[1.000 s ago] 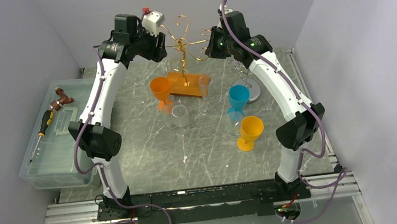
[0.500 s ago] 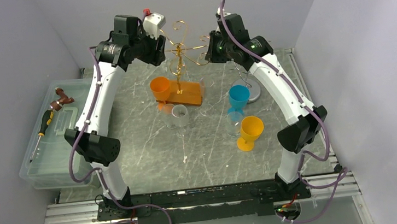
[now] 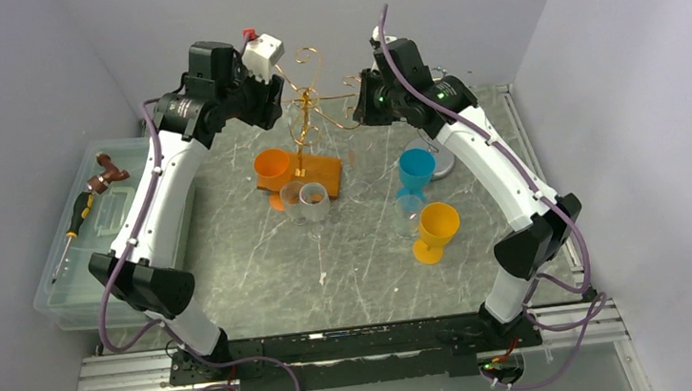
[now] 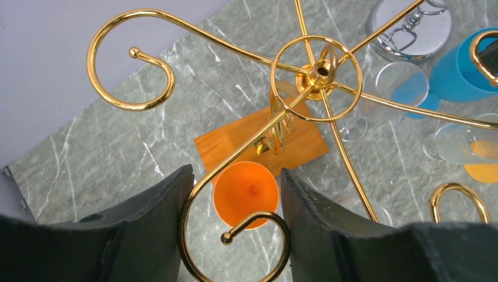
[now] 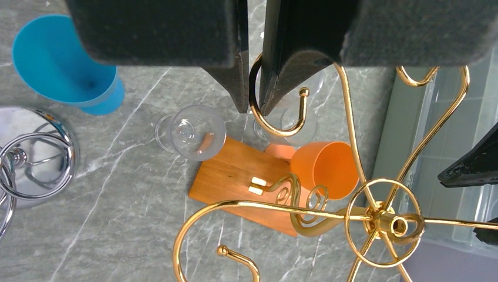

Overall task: Place the wine glass upside down on the wine glass rack
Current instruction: Move the wine rack to the center of the board.

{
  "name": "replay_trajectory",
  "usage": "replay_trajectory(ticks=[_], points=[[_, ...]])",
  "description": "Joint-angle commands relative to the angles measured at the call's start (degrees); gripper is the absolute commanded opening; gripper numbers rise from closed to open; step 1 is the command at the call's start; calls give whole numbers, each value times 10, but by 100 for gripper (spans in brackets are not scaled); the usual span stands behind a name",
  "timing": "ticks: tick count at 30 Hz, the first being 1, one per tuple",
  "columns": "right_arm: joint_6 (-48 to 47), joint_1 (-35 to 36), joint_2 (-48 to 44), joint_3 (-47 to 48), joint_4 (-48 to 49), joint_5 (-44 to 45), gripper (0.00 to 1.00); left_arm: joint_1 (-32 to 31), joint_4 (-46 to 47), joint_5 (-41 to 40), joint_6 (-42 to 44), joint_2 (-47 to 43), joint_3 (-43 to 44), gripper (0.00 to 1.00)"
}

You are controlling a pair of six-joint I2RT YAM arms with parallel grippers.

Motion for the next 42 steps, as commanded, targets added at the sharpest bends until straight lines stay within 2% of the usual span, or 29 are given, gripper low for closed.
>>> replay_trajectory(ticks=[1,8,12,17,20,24,26,28,35,37,42], points=[[-7,29,-17,22,58,-35,9,-26,55,32,-11,-18,-36,22],[-25,43,-13,54,42,-17,9,-25,105,-4,11,-23,-95,28],[-27,64,-25,26,48,6,9,-24,111,-10,18,10,-62,31],[-27,77,-37,-7,61,23,10,-24,96,-11,13,44,-24,41],[-33,77,-29,0,58,25,11,-23,106,-24,10,29,-65,50],[-42,76,-2,30,49,22,13,-10,107,-42,-2,-8,-117,78],[-44,75,16,48,45,20,13,5,82,-36,-16,-20,-121,86],[-43,75,29,61,45,15,13,21,60,-34,-25,-33,-124,99],[-38,71,59,80,51,9,13,63,-41,-4,-5,-81,-139,99],[-36,70,65,84,50,9,13,66,-62,35,7,-105,-173,99],[-32,68,65,75,53,13,13,67,-40,93,8,-172,-290,97]])
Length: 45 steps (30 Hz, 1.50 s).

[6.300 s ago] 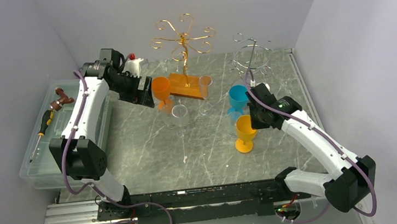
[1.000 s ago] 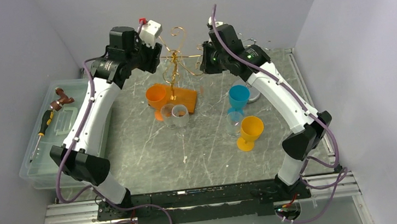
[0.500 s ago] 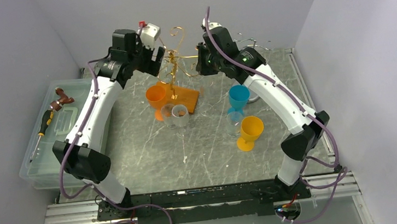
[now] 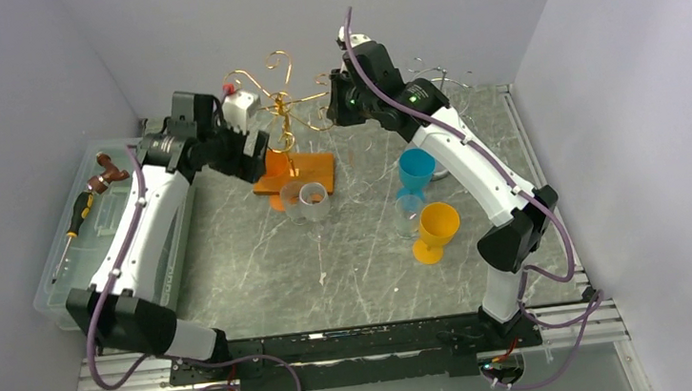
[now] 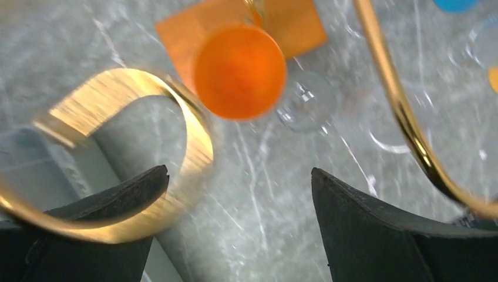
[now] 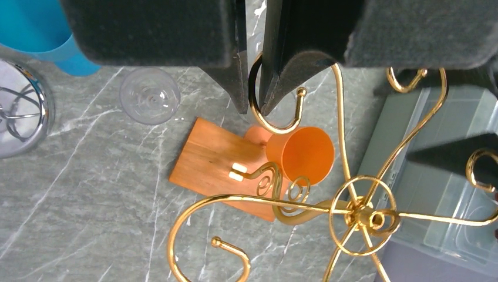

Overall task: Place the wine glass upside down on the wine glass rack
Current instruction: Move the wine rack to the center of the board, then move the wine glass to the center of the board.

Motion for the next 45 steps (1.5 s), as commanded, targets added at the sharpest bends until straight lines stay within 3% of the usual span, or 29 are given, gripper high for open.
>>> replay_trajectory(ticks=[1,8,19,25,30,45], points=[[-2,6,6,10,24,-18,13,-6,-11,81,-6,-53,-71,96],[2,3,-1,-2,30,-3,13,-5,114,-8,-101,-51,-140,80],[8,-27,-6,-54,48,-3,11,22,190,-47,-224,-65,-225,81],[12,-39,-13,-74,57,-3,10,81,211,14,-287,-57,-241,78],[12,-49,-15,-83,61,-5,9,84,232,7,-280,-58,-268,76],[14,-54,-19,-95,66,-7,7,122,281,86,-359,-5,-266,76]])
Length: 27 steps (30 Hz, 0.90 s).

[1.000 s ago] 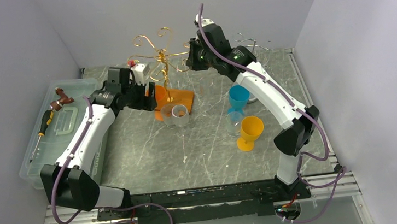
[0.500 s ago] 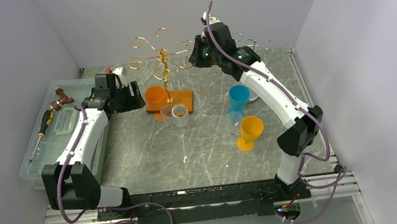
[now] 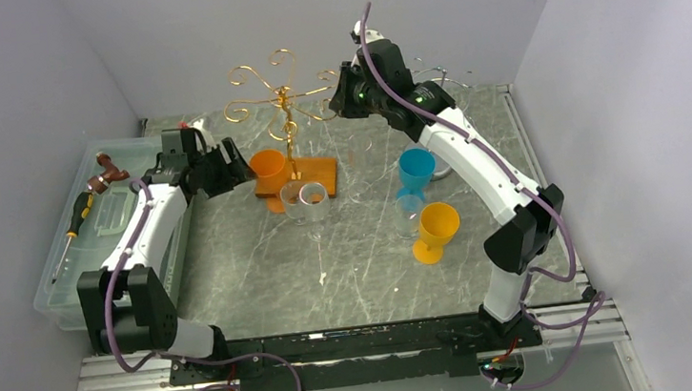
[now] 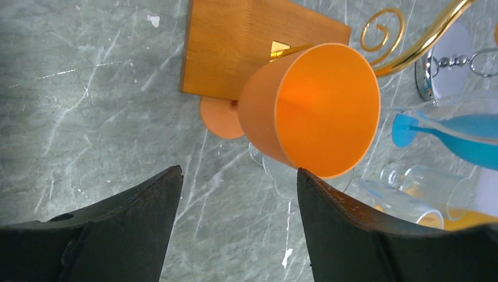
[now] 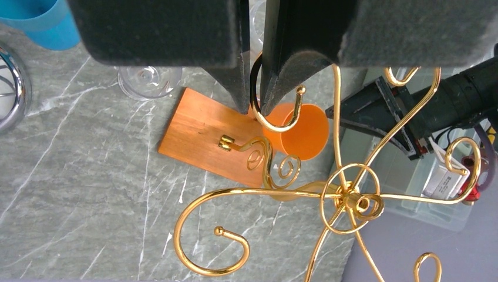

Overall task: Place the wine glass upside down on the wine glass rack
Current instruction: Move the wine glass to the center of the board.

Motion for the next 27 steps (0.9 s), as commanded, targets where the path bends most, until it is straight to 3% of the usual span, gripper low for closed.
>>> replay_trajectory(ticks=[1,10,17,27], points=[[-19,-12,-2,-26,-36,25,7,8,49,21,-17,17,3,75],[-19,-13,-12,-45,-28,25,6,8,62,39,-6,33,31,67],[-22,-13,-12,-44,-30,24,6,8,37,96,-1,16,38,59],[-22,-14,-10,-45,-31,22,6,9,-7,88,-36,6,46,77]])
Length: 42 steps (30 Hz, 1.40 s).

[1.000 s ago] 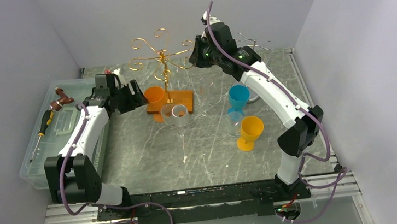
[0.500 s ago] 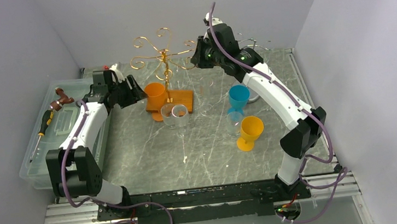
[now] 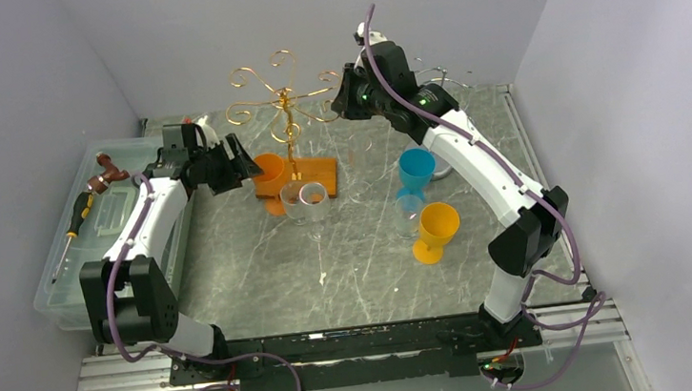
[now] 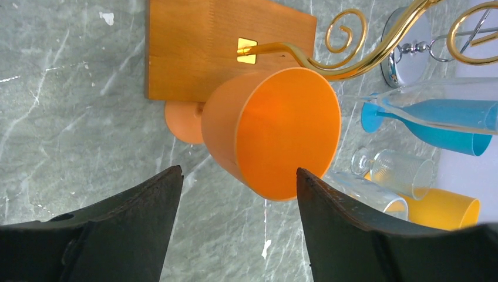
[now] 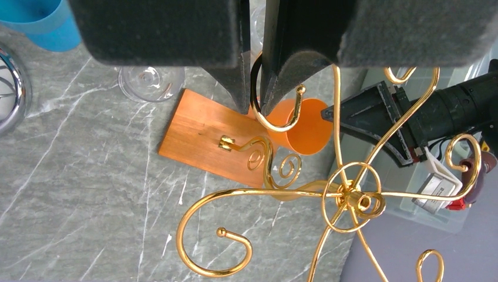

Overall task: Place the wine glass upside down on the wine glass rack
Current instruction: Move the wine glass to the center of the board.

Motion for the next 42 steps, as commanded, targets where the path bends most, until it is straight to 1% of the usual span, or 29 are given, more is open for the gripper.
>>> replay_trajectory(ticks=[1,3,4,7,9,14,19,21,24,29,33,37,38,39,42], points=[[-21,-10,7,-18,-44,29,6,-1,-14,15,-23,-23,25,78],[-21,-10,6,-20,-43,30,6,-1,-5,17,-23,-17,26,76],[-21,-10,6,-20,-43,30,6,-1,1,18,-21,-12,28,74],[-20,-10,7,-19,-42,28,6,-1,23,18,-16,8,21,65],[-20,-10,9,-15,-44,28,6,-7,26,5,-4,25,20,59],[-24,-11,11,-5,-48,28,6,-16,5,-1,30,55,18,39],[-28,-10,21,13,-55,24,6,-23,-46,-11,78,24,30,19],[-30,-11,27,21,-56,21,6,-26,-73,-26,98,6,39,15],[-29,-11,35,28,-56,16,6,-31,-106,-50,124,-18,43,11],[-28,-10,40,31,-57,11,6,-35,-153,-76,159,-35,36,10],[-30,-7,39,27,-58,8,6,-44,-164,-94,183,-53,16,10],[-32,-2,38,19,-60,9,6,-52,-171,-106,194,-66,5,15],[-31,0,37,18,-60,9,7,-53,-173,-107,195,-69,2,18],[-31,0,35,16,-61,11,10,-53,-176,-107,194,-69,1,23],[-32,1,29,17,-62,17,23,-53,-190,-107,193,-72,5,45]])
